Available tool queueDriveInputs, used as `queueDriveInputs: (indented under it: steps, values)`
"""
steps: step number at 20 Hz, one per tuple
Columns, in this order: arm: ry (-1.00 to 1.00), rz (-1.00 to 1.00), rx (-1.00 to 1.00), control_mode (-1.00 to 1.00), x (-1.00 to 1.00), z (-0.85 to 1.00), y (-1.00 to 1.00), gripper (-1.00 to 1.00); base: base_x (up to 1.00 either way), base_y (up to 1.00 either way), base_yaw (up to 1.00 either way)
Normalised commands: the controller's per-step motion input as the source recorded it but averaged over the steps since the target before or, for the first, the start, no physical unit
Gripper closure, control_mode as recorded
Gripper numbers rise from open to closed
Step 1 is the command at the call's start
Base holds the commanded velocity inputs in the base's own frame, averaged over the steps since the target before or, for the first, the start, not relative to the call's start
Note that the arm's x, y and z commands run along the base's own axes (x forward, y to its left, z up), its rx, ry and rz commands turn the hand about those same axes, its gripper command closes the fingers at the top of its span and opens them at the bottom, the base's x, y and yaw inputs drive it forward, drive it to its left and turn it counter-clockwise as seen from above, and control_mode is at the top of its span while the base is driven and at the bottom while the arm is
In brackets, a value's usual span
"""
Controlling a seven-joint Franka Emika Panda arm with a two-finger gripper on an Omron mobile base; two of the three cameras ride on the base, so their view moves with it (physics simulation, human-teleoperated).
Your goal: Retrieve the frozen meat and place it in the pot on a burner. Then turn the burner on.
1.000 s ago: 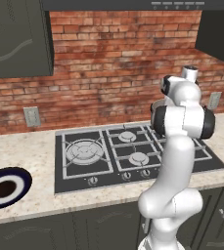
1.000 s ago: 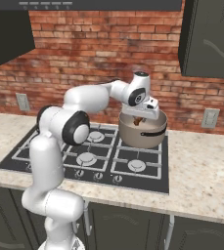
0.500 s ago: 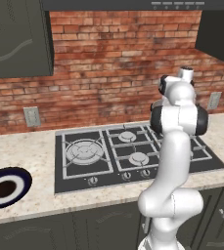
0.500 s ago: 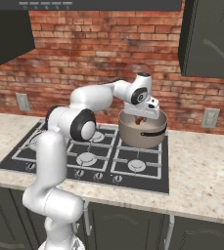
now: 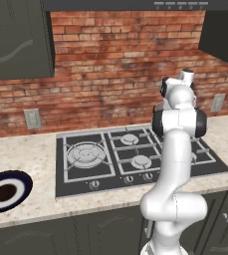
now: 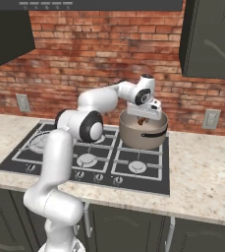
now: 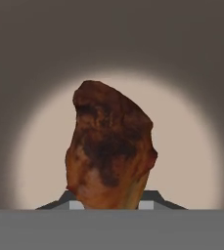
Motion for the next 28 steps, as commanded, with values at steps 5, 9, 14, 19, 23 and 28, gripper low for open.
queueDriveInputs:
  steps: [5,9,14,19,23,28]
  values:
    - [0.02,0.0,0.0,-1.0,0.16,-0.22,-0.14,1.0,0.0,0.0,0.0]
    - [0.05,0.0,0.02,-1.0,0.09,-0.23,-0.13,1.0,0.0,0.0,0.0]
    - [0.03,0.0,0.04,-1.0,0.1,-0.11,-0.02,1.0,0.0,0.0,0.0]
    - [0.01,0.0,0.02,-1.0,0.19,-0.05,0.0,-1.0,0.0,0.0,0.0]
    - [0.0,0.0,0.02,-1.0,0.14,-0.01,0.0,-1.0,0.0,0.0,0.0]
    - [0.0,0.0,0.0,-1.0,0.06,0.0,0.0,-1.0,0.0,0.0,0.0]
